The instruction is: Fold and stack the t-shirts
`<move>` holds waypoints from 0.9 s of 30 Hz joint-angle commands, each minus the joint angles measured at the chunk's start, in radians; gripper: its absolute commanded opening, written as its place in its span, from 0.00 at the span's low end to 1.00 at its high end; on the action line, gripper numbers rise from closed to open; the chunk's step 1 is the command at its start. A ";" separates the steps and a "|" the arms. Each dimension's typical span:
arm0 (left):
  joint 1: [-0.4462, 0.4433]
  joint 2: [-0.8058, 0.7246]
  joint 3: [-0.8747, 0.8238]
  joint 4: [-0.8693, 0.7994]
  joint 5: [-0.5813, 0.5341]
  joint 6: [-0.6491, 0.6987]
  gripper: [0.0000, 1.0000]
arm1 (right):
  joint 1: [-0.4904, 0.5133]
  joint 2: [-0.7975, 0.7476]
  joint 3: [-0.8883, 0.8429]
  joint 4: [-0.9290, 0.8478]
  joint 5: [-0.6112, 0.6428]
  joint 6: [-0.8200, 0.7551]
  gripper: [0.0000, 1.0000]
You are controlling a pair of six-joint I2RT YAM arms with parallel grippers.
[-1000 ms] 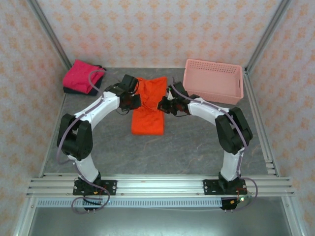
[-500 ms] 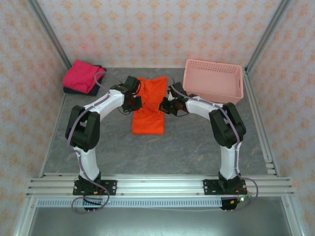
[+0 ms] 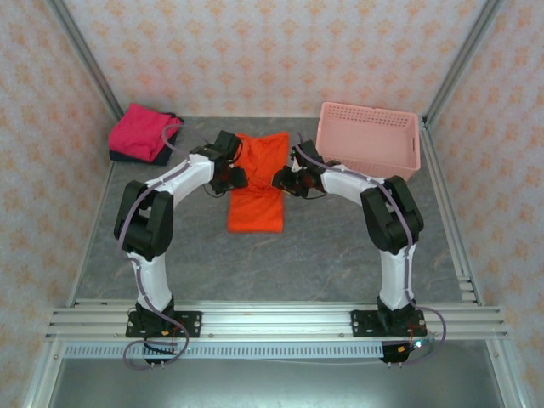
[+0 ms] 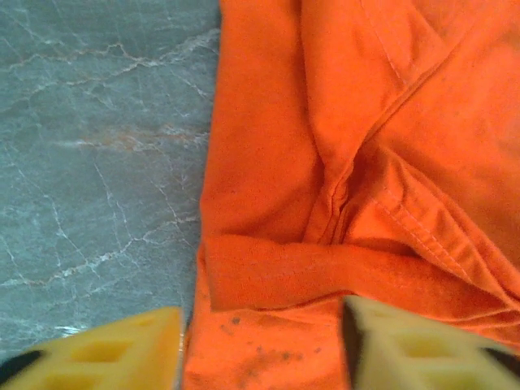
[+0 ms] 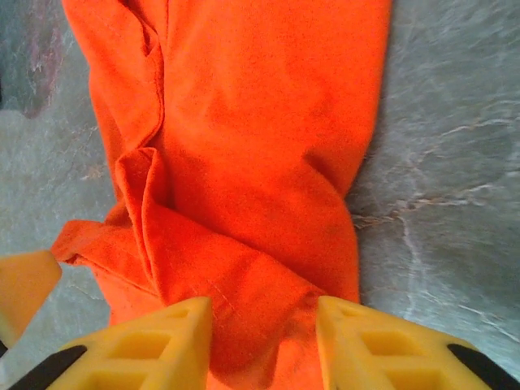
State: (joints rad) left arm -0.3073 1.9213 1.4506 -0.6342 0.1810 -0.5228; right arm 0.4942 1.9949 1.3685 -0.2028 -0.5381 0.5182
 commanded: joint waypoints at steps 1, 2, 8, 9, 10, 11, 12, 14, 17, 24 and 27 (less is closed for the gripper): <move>0.005 -0.072 0.013 -0.003 -0.027 -0.005 0.70 | -0.005 -0.122 -0.034 0.004 0.079 -0.019 0.44; 0.005 -0.091 0.010 -0.007 -0.037 -0.006 0.79 | -0.005 -0.137 -0.048 0.006 0.087 -0.021 0.47; 0.006 -0.238 -0.093 0.009 -0.086 -0.035 1.00 | 0.049 -0.185 -0.088 0.032 0.113 -0.044 0.48; 0.008 -0.260 -0.119 0.012 -0.085 -0.041 1.00 | 0.065 -0.176 -0.081 0.029 0.112 -0.045 0.48; 0.008 -0.286 -0.151 0.015 -0.086 -0.045 1.00 | 0.083 -0.159 -0.070 0.032 0.114 -0.043 0.46; 0.010 -0.313 -0.185 0.021 -0.087 -0.054 1.00 | 0.102 -0.139 -0.057 0.036 0.112 -0.042 0.44; 0.012 -0.336 -0.214 0.029 -0.087 -0.059 1.00 | 0.117 -0.117 -0.045 0.039 0.110 -0.039 0.41; 0.017 -0.384 -0.275 0.040 -0.088 -0.066 1.00 | 0.147 -0.060 -0.003 0.048 0.093 -0.026 0.38; 0.020 -0.438 -0.346 0.048 -0.085 -0.071 1.00 | 0.179 0.018 0.060 0.055 0.079 -0.016 0.37; 0.022 -0.491 -0.416 0.064 -0.049 -0.079 1.00 | 0.171 0.131 0.158 0.033 0.089 -0.012 0.35; 0.022 -0.494 -0.412 0.058 -0.044 -0.072 1.00 | 0.151 0.160 0.187 0.021 0.080 -0.012 0.35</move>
State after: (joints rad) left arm -0.2916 1.4548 1.0409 -0.5953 0.1307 -0.5861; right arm 0.6662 2.1361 1.5127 -0.1692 -0.4679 0.4969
